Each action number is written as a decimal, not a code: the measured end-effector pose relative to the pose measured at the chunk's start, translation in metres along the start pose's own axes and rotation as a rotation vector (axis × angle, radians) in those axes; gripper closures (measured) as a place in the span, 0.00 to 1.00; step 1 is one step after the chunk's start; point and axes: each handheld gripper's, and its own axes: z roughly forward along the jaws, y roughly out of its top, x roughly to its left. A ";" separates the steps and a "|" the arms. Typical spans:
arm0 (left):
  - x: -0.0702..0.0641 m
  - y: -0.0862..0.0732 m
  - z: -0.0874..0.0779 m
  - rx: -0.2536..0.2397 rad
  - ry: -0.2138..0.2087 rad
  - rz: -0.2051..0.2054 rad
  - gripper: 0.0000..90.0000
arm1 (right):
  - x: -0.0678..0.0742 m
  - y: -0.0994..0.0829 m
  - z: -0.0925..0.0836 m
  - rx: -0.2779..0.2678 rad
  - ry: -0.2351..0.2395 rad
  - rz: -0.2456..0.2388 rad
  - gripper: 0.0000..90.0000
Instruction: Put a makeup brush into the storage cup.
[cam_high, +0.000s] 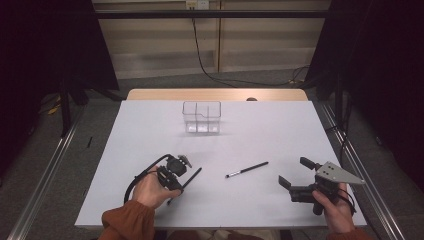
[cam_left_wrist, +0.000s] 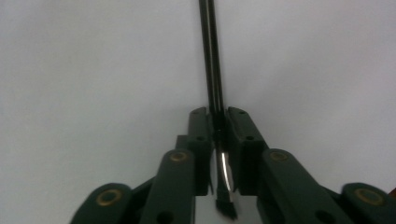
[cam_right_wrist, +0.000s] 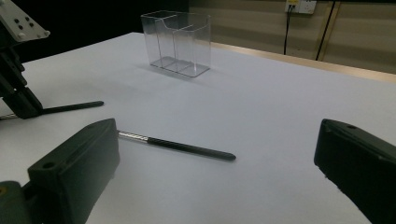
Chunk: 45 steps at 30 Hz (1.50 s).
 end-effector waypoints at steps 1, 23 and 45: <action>0.000 0.000 0.000 0.000 0.001 -0.008 0.93 | 0.000 0.000 0.000 0.000 0.000 -0.001 0.00; 0.015 -0.011 -0.006 -0.105 -0.074 -0.076 0.94 | 0.000 0.000 -0.001 -0.002 -0.002 0.002 0.00; 0.026 -0.029 -0.025 -0.372 -0.119 -0.100 0.94 | 0.000 0.000 -0.002 -0.007 -0.012 0.001 0.00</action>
